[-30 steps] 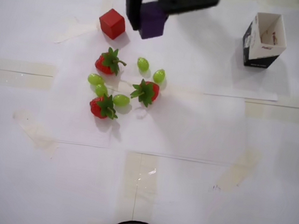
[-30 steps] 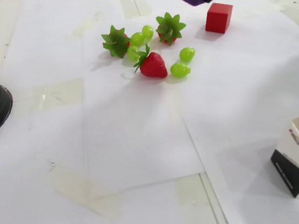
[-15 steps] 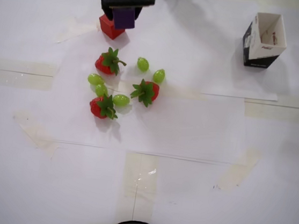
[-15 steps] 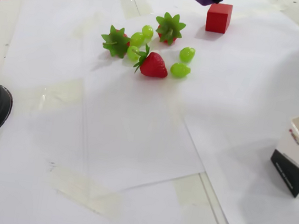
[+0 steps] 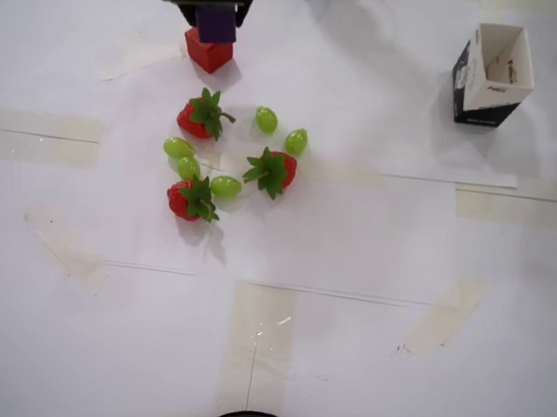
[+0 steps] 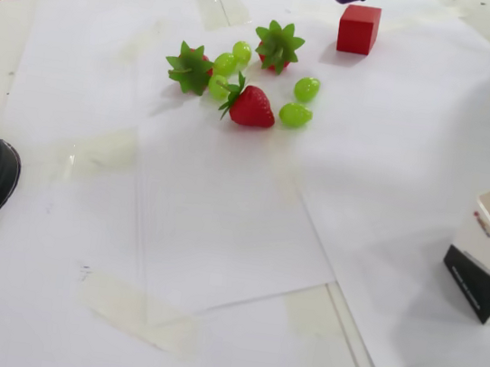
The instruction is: Put the purple cube on top of the red cube
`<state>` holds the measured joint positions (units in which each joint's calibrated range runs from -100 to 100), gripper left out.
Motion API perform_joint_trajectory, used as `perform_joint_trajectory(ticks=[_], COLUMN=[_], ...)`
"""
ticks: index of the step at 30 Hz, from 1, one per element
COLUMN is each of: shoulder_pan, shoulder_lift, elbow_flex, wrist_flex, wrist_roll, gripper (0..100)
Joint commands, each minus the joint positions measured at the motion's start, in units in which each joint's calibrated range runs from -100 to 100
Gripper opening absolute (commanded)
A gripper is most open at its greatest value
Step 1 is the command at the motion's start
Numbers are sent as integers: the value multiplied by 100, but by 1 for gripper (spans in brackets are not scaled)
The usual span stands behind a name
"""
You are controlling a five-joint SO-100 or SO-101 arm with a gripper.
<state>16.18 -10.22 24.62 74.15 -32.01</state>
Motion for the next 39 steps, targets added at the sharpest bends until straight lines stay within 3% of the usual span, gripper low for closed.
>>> perform_joint_trajectory(ticks=[1, 39], shoulder_pan=[132, 507], shoulder_lift=[-457, 197], elbow_flex=[48, 720], wrist_flex=[77, -618], wrist_roll=[-54, 132], gripper=[4, 4])
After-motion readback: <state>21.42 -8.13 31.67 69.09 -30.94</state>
